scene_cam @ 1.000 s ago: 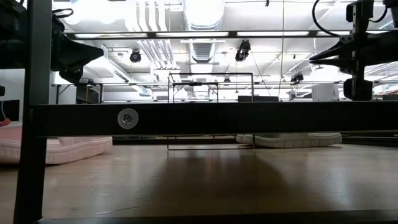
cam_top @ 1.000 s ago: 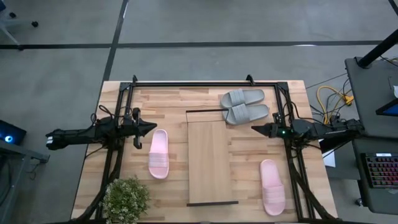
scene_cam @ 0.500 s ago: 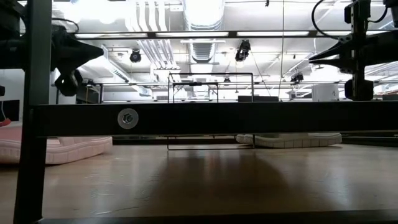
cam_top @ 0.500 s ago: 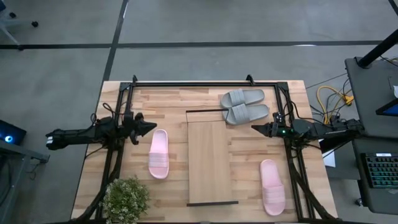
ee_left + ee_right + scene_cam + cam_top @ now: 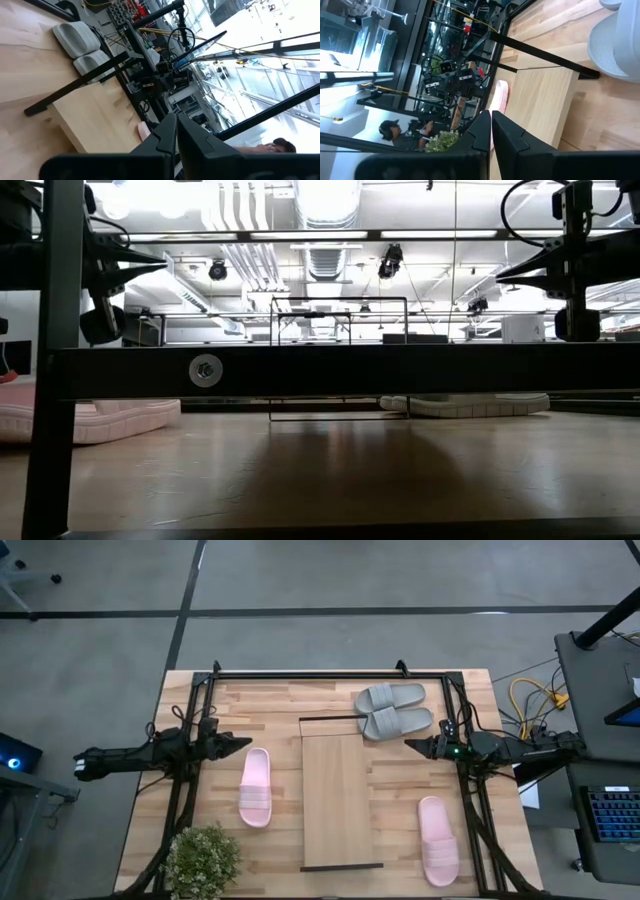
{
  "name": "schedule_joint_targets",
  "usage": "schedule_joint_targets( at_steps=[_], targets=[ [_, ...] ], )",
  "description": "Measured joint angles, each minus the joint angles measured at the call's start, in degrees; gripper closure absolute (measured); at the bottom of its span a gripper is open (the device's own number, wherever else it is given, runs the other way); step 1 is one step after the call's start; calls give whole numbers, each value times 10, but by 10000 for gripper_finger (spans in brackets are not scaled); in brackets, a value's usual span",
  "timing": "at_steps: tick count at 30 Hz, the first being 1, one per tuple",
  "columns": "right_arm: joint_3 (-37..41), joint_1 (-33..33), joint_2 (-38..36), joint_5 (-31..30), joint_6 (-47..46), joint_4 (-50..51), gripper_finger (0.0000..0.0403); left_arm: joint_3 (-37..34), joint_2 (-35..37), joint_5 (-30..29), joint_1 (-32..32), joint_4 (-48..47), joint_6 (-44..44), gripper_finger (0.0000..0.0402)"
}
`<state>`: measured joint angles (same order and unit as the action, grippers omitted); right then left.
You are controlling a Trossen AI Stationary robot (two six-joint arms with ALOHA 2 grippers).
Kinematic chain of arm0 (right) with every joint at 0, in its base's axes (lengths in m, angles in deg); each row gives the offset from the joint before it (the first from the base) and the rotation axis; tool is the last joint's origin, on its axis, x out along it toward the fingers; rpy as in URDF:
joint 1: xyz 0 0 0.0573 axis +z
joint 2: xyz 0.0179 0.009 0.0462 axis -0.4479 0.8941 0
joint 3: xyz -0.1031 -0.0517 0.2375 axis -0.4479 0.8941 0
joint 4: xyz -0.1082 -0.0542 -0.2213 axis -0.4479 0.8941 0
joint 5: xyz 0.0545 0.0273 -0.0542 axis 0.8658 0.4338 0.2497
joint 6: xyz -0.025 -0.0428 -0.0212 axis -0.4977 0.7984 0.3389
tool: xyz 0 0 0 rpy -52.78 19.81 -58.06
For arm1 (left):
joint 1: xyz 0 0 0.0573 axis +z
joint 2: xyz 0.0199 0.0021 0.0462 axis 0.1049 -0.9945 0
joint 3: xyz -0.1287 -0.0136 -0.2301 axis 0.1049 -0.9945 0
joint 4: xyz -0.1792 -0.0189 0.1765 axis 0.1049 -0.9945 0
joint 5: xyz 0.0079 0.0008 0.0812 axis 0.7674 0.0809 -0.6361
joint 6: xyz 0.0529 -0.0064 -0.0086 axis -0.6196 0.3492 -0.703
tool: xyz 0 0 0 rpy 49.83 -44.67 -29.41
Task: Pick and place slides into the shelf
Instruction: Put the right pink slide on the shelf
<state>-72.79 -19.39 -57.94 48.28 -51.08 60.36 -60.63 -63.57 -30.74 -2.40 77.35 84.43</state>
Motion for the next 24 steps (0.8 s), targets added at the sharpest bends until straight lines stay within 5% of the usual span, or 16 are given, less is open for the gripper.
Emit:
schedule_joint_targets(
  at_steps=[14, 24],
  targets=[
    [0, 0, 0, 0, -35, 1, 394, 0, -4, -1, 0, 15, 57, 402],
    [0, 0, 4, 0, 66, -106, 394, 4, -38, -2, 0, 34, 57, 402]
  ],
)
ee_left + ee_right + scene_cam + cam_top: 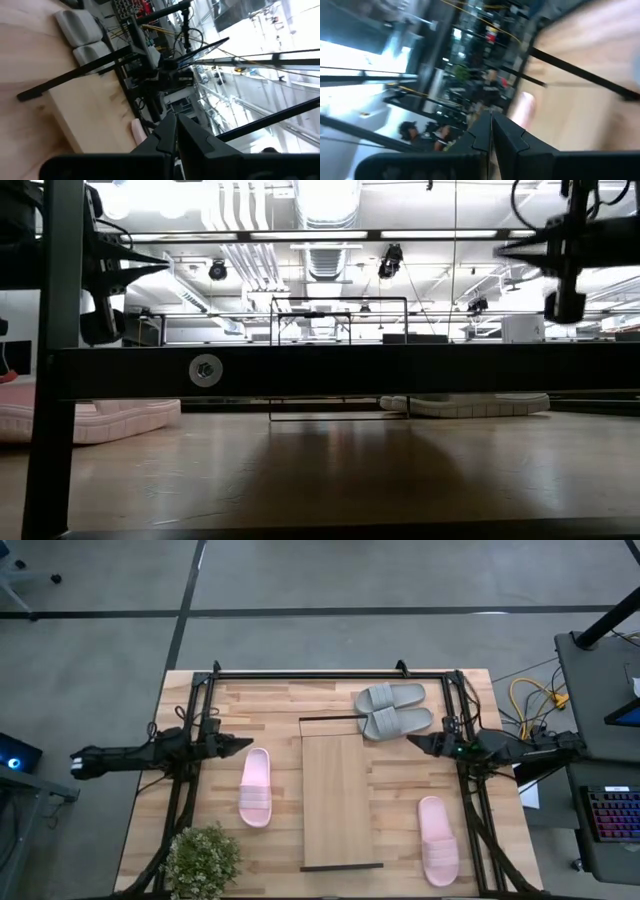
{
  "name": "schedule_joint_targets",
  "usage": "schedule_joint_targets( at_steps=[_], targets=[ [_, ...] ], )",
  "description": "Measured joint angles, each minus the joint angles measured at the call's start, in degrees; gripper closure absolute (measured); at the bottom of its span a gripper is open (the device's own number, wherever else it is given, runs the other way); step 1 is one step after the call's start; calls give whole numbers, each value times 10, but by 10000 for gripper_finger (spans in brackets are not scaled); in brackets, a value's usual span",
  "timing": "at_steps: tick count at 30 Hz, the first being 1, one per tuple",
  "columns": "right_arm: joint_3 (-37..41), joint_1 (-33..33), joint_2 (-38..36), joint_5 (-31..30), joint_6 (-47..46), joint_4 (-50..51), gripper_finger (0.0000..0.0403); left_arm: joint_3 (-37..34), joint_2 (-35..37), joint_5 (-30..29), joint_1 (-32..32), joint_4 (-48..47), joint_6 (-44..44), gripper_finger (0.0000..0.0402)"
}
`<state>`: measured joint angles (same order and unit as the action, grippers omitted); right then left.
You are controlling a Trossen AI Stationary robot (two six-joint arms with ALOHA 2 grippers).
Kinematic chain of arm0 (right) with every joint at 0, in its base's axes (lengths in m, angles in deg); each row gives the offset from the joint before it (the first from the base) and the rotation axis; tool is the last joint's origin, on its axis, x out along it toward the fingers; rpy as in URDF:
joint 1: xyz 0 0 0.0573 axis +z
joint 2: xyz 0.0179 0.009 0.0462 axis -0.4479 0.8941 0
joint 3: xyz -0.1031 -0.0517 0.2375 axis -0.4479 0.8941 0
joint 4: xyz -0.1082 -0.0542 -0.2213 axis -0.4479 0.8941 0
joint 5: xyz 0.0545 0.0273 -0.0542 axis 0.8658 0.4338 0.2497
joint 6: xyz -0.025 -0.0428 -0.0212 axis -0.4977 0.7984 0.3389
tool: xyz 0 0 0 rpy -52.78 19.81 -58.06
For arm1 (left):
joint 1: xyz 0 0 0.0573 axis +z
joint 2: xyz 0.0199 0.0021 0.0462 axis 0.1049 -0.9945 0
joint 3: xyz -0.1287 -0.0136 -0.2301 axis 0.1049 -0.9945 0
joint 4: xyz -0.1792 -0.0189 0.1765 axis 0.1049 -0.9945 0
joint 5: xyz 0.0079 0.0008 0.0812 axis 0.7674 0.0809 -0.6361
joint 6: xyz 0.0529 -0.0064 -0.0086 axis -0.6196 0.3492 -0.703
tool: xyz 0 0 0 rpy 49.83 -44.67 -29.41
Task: Pick and place slides into the shelf
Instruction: Put the right pink slide on the shelf
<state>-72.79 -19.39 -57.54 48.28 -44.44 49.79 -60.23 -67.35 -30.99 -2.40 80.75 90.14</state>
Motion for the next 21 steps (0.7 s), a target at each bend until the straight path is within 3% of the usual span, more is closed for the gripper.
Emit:
schedule_joint_targets(
  at_steps=[7, 21],
  targets=[
    [0, 0, 0, -2, 25, -33, 394, 36, -43, -29, 0, 33, -44, 402],
    [-30, 0, 18, -3, 53, -51, 394, 144, -179, -22, 0, 34, -92, 402]
  ],
)
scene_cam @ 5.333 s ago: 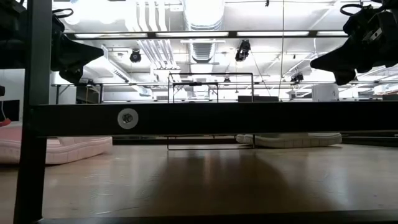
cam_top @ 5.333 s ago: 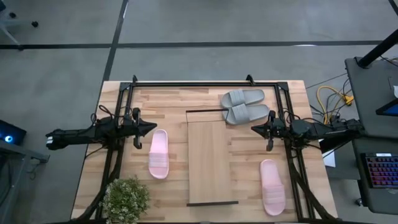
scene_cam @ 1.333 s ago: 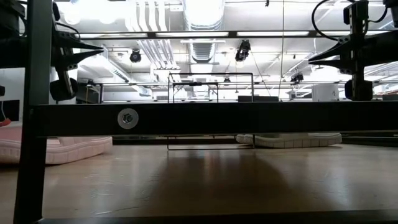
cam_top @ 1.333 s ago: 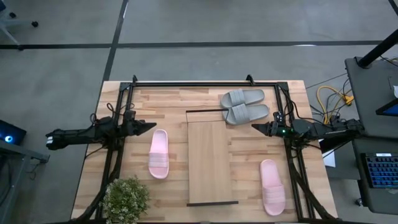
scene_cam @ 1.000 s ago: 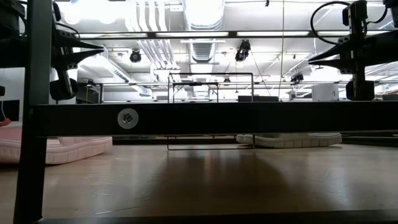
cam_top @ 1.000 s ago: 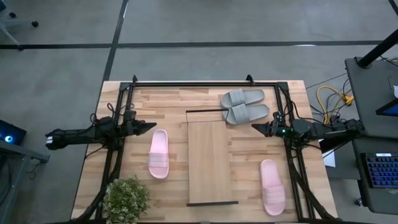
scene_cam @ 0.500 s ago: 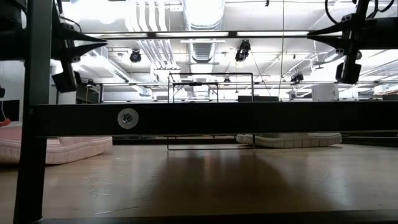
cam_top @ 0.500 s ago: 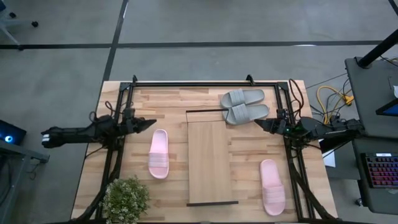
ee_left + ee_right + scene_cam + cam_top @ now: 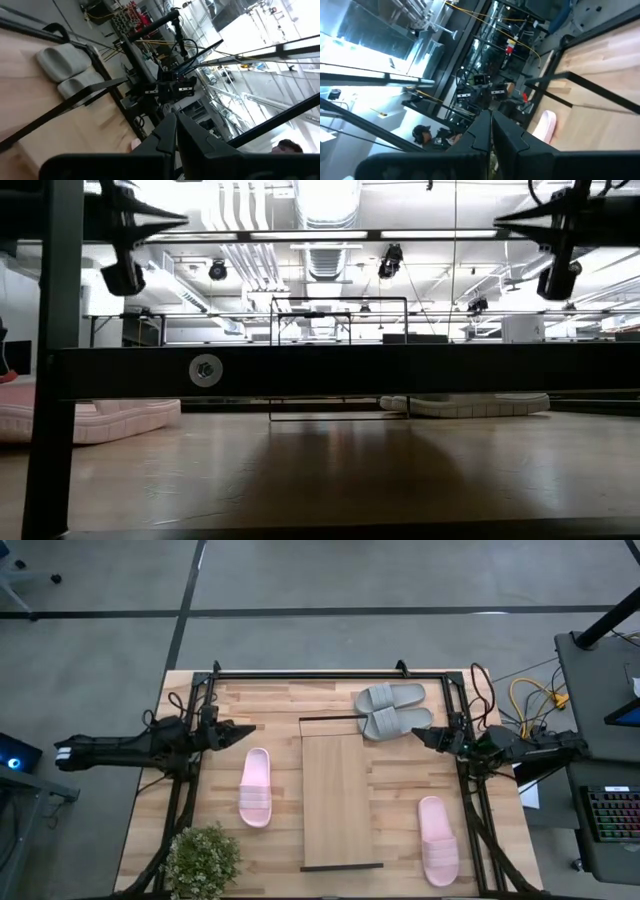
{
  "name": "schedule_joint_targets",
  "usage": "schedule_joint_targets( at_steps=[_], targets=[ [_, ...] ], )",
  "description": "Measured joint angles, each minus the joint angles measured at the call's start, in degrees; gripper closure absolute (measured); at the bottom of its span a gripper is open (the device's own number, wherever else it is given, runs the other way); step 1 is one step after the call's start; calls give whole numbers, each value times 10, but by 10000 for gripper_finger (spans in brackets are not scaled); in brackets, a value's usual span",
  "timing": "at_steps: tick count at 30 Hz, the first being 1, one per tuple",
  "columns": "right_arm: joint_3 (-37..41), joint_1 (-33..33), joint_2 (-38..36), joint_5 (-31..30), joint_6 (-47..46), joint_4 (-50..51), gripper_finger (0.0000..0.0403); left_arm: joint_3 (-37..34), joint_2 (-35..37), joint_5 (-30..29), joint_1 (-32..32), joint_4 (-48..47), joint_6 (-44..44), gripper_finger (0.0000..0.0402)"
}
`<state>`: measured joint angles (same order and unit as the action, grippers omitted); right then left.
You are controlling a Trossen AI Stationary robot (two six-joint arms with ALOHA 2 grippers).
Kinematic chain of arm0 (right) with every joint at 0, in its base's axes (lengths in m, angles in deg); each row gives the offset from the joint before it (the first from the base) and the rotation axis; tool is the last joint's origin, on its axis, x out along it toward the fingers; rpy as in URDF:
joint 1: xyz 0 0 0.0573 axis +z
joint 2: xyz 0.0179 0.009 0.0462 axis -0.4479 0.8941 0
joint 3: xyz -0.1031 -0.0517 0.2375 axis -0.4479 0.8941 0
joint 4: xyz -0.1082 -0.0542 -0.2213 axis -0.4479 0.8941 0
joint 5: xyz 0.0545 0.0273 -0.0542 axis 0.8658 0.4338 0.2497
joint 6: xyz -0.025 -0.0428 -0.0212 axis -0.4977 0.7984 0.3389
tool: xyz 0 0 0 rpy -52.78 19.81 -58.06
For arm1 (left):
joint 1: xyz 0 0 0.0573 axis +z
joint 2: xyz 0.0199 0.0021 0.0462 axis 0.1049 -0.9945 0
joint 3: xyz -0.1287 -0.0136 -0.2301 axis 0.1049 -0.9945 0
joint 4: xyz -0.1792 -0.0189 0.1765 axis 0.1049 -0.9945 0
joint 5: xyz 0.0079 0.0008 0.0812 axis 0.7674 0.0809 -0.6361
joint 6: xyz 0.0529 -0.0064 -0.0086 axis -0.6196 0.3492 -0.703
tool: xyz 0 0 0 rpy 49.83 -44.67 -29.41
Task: Pick and place slides into the shelf
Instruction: Put the right pink slide on the shelf
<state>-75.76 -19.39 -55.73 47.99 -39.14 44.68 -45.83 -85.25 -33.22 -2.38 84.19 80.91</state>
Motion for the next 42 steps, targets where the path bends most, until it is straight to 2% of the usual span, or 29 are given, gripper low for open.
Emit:
schedule_joint_targets(
  at_steps=[3, 10, 16, 21, 28, 36, 42],
  targets=[
    [-39, 0, 32, 1, 23, 22, 394, 33, -24, 9, 0, -1, -22, 402],
    [-184, 0, 141, 9, 59, 205, 394, 112, -99, 16, 0, -23, -63, 402],
    [-288, 0, 214, 11, 105, 269, 394, 178, -170, 21, 0, -43, -90, 402],
    [-354, 0, 259, 32, 114, 301, 394, 256, -220, 43, 0, -113, -125, 402],
    [-402, 0, 306, 67, 121, 336, 394, 367, -274, 70, 0, -168, -182, 402],
    [-409, 0, 349, 157, 96, 365, 394, 495, -312, 71, 0, -257, -230, 402],
    [-424, 0, 371, 212, 79, 403, 394, 562, -342, 73, 0, -331, -247, 402]
  ],
)
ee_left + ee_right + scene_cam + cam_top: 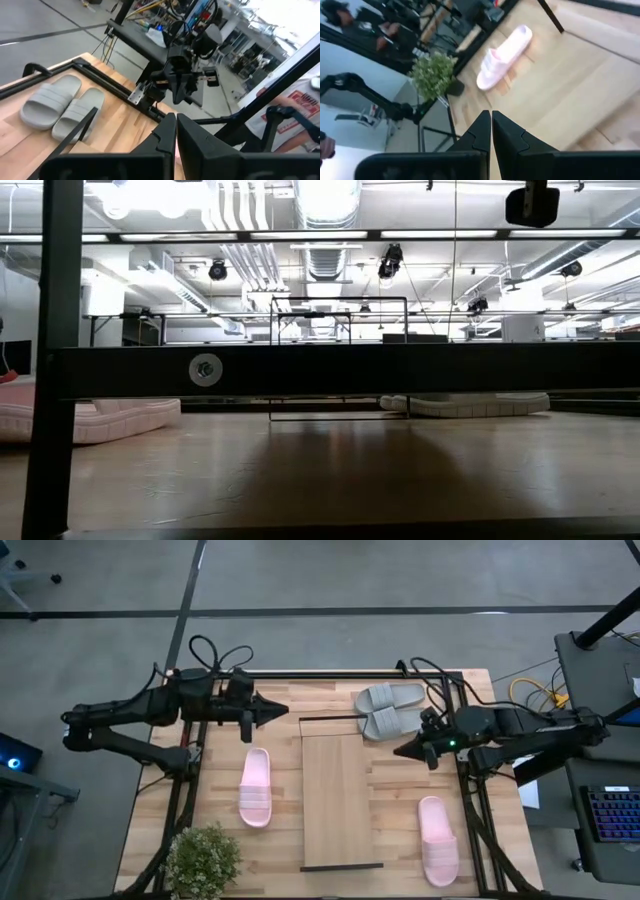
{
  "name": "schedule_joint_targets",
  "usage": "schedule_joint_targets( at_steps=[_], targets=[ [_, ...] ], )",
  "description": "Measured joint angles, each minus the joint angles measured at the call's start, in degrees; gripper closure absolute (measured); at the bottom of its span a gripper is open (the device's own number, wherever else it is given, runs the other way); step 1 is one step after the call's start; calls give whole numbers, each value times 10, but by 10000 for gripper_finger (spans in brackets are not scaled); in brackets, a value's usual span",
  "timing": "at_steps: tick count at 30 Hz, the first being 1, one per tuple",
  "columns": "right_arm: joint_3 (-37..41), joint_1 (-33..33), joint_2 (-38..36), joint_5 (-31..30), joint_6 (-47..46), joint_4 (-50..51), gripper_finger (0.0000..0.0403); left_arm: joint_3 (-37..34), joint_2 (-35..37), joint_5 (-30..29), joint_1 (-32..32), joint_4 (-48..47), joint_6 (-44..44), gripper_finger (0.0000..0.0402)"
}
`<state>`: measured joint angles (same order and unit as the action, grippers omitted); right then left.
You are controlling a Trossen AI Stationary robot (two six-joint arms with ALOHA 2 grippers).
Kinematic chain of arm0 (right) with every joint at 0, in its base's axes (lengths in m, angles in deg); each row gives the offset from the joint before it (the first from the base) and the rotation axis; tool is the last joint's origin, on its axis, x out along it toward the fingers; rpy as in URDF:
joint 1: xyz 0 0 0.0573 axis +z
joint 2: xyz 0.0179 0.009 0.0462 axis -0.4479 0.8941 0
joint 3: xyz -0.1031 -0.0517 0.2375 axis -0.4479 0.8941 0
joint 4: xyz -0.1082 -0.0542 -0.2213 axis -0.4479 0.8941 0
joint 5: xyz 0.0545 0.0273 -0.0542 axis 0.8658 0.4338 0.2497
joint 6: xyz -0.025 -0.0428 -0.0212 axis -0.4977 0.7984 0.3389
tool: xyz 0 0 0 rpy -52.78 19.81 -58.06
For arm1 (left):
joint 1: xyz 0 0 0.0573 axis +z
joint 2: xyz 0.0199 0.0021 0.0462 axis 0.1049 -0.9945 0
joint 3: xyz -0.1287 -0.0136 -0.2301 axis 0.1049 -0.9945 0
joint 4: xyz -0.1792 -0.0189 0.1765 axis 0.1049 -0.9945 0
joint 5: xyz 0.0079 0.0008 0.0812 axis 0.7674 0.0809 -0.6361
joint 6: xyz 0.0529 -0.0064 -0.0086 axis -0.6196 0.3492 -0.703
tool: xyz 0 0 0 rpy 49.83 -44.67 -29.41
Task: Pick and place slides into the shelf
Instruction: Put the right pink slide on the shelf
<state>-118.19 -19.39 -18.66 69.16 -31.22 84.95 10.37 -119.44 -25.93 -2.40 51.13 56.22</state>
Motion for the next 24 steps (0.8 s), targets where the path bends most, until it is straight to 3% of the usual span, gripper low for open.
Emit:
schedule_joint_targets(
  at_steps=[15, 21, 24],
  targets=[
    [-190, 0, 95, 109, 62, 275, 394, 10, -47, 41, 0, -3, -19, 402],
    [-195, 0, 114, 190, 73, 302, 394, 9, -45, 57, 0, -4, -19, 402],
    [-180, 0, 115, 203, 82, 302, 394, 9, -40, 57, 0, -3, -19, 402]
  ],
)
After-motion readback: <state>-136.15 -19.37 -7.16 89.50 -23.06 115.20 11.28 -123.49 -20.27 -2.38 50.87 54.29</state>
